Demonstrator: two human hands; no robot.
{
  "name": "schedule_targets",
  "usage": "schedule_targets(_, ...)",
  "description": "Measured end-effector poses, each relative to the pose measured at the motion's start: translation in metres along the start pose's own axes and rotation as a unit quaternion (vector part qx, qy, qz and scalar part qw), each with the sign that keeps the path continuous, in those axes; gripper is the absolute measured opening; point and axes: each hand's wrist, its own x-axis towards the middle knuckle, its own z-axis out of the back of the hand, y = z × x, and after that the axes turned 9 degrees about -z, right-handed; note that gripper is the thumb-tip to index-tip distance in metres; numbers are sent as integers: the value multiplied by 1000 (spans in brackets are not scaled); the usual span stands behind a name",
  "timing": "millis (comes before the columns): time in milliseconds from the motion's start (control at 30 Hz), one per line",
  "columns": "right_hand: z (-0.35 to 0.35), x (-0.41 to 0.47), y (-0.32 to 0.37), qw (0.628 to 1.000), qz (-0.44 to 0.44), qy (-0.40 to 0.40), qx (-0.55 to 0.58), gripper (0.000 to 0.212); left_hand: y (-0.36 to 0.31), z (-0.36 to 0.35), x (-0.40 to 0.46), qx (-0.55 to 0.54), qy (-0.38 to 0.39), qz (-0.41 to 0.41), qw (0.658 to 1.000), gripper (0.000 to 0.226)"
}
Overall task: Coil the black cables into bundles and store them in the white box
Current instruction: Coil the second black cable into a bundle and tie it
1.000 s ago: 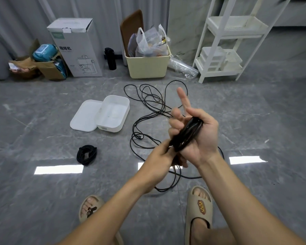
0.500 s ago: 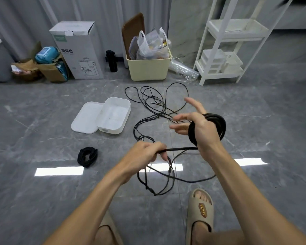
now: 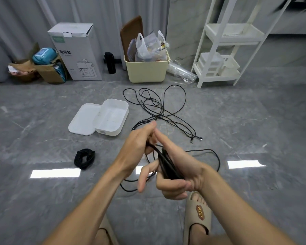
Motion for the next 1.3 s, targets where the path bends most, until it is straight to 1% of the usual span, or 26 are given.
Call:
schedule_targets(33, -1, -5, -2, 992, -28, 120, 15, 86, 0, -1, -1, -29, 6, 7, 1000, 46)
schedule_targets(67, 0, -14, -7, 968, -47, 242, 38, 97, 1, -3, -2, -61, 17, 15, 998, 45)
schedule_targets(100, 1, -24, -12, 942, -43, 328, 65, 101, 4, -4, -2, -89, 36, 22, 995, 45)
schedule_targets(133, 2, -23, -14, 921, -23, 380, 84, 98, 6, -5, -4, -104, 58, 29, 992, 44)
schedule_targets(167, 0, -19, -14, 908, 9, 408, 93, 91, 7, -7, -6, -123, 74, 42, 989, 47)
schedule_targets(233, -5, -12, -12, 897, 88, 413, 130, 73, 9, -11, -11, -168, 99, 82, 977, 62)
schedule_targets(267, -4, -11, -11, 892, 112, 407, 163, 65, 10, -13, -15, -180, 105, 94, 973, 63)
schedule_targets(333, -1, -15, -10, 878, 150, 391, 232, 56, 7, -18, -19, -144, 85, 67, 984, 48)
schedule_targets(367, 0, -18, -10, 870, 168, 384, 260, 54, 7, -20, -21, -123, 69, 50, 989, 48)
schedule_targets(400, 0, -20, -9, 866, 185, 368, 283, 54, 8, -20, -21, -123, 74, 35, 989, 48)
schedule_targets(433, 0, -22, -7, 866, 202, 346, 299, 54, 13, -20, -21, -146, 87, 32, 985, 46)
schedule_targets(467, -1, -24, -5, 870, 217, 320, 306, 53, 15, -20, -21, -169, 93, 49, 980, 49)
schedule_targets(533, 1, -28, -1, 879, 245, 261, 316, 55, 18, -21, -18, -220, 94, 107, 965, 54)
schedule_targets(600, 6, -31, 4, 876, 274, 217, 332, 59, 24, -20, -15, -249, 108, 165, 948, 72)
schedule_targets(667, 10, -35, 10, 866, 306, 188, 347, 63, 30, -17, -13, -245, 143, 210, 936, 90)
schedule_targets(700, 12, -37, 12, 862, 323, 169, 352, 63, 31, -16, -13, -241, 155, 226, 931, 95)
schedule_targets(833, 17, -39, 19, 857, 379, 89, 337, 62, 33, -17, -12, -278, 165, 278, 905, 100)
schedule_targets(933, 20, -37, 19, 864, 398, 31, 308, 69, 31, -16, -10, -288, 165, 296, 896, 98)
schedule_targets(1067, 22, -33, 18, 886, 408, -89, 202, 70, 27, -10, -10, -237, 196, 318, 897, 93)
schedule_targets(1133, 23, -32, 19, 894, 400, -151, 136, 69, 25, -8, -11, -191, 199, 325, 905, 80)
schedule_targets(1167, 23, -32, 19, 896, 392, -189, 84, 69, 23, -7, -11, -149, 197, 318, 916, 69)
schedule_targets(1200, 22, -31, 18, 894, 380, -237, 19, 68, 21, -7, -12, -95, 195, 299, 929, 56)
schedule_targets(1233, 21, -30, 16, 883, 366, -289, -55, 66, 20, -7, -13, -34, 196, 272, 942, 42)
schedule_targets(1267, 22, -29, 13, 864, 347, -340, -132, 63, 17, -6, -14, 25, 203, 243, 948, 30)
schedule_targets(1300, 24, -28, 10, 842, 322, -383, -203, 60, 15, -4, -15, 80, 211, 218, 949, 24)
